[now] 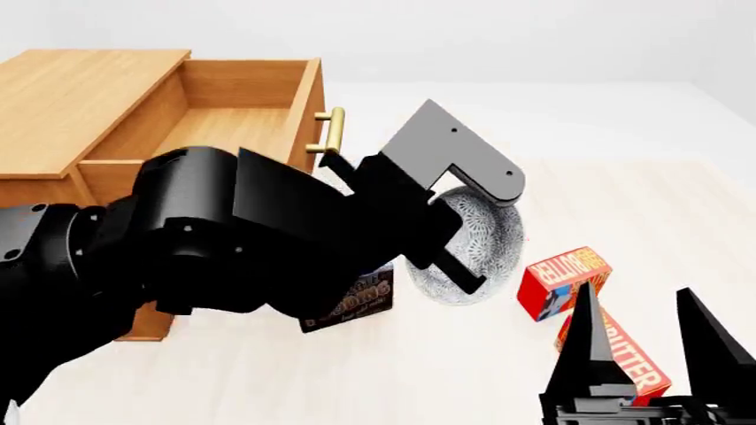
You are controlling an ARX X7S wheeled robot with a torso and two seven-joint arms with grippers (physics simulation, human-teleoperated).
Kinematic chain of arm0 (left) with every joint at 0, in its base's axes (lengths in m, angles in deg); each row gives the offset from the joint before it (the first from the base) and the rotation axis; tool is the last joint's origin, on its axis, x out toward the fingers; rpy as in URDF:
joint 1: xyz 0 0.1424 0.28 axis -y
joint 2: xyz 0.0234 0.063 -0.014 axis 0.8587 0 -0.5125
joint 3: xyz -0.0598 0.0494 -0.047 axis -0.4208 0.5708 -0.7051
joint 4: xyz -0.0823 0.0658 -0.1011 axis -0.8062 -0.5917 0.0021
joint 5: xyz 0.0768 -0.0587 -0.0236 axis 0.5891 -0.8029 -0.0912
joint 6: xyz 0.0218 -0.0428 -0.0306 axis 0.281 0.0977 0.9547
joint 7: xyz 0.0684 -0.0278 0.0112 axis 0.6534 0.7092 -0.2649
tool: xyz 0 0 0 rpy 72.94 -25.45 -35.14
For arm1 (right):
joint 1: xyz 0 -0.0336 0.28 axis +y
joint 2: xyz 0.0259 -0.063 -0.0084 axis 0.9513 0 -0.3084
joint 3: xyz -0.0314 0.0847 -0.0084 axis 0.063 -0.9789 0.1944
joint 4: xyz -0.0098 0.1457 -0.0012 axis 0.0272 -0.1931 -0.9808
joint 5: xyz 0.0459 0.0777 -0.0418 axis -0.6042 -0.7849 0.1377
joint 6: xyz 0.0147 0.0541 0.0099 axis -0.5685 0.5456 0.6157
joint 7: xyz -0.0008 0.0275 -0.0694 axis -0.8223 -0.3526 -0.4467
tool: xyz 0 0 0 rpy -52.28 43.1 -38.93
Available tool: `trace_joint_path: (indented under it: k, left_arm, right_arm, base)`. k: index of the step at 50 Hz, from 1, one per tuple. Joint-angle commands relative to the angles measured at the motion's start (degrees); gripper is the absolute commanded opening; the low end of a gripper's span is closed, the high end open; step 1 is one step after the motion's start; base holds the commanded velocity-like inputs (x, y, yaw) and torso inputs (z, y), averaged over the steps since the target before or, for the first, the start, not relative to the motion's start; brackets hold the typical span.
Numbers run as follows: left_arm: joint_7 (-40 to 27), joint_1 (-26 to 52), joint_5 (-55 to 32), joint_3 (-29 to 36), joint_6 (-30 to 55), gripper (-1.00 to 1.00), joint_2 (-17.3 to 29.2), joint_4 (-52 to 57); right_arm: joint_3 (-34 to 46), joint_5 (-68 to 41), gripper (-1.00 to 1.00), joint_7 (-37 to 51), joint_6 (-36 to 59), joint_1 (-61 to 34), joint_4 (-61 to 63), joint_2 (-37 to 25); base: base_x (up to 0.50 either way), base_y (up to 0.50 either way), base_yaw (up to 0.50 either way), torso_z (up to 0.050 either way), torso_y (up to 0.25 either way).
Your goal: Put the bowl in the top drawer of the cabinet.
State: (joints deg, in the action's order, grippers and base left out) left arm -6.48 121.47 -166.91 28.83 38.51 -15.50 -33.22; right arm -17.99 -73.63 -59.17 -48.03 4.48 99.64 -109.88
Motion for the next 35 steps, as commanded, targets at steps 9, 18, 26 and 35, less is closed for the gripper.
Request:
trace_joint_path:
  k: [9,18,26,35]
  left_arm:
    - [-6.74,7.77,5.97,-7.29,-5.68,-1.0,1.54,0.81]
    - [-8.3,8.83,8.68,-9.55,-8.67,-1.0,2.41,0.06]
    - [-9.03,10.5,10.5,-11.1,-9.98,-1.0,3.56,-1.41]
    - [-10.11,10.62,13.67,-11.58,-11.32,-1.0,5.71,-6.03]
  right_arm:
    - [0.53,0.22,1.0,-0.2,-0.61,0.04,-0.52,0.05]
    - [0.8,0.24,1.0,-0.3,-0.77,-0.09,-0.88,0.01]
    - [0.88,0.21,1.0,-0.47,-1.17,0.02,-1.29,0.03]
    - [0.74,0.19,1.0,-0.38,-1.36,0.27,-1.13,-0.2]
  base:
    - [0.0,0.0,0.0,0.0,0.0]
    - [0.0,0.0,0.0,0.0,0.0]
    - [0.0,0.0,0.0,0.0,0.0]
    - [0.0,0.0,0.0,0.0,0.0]
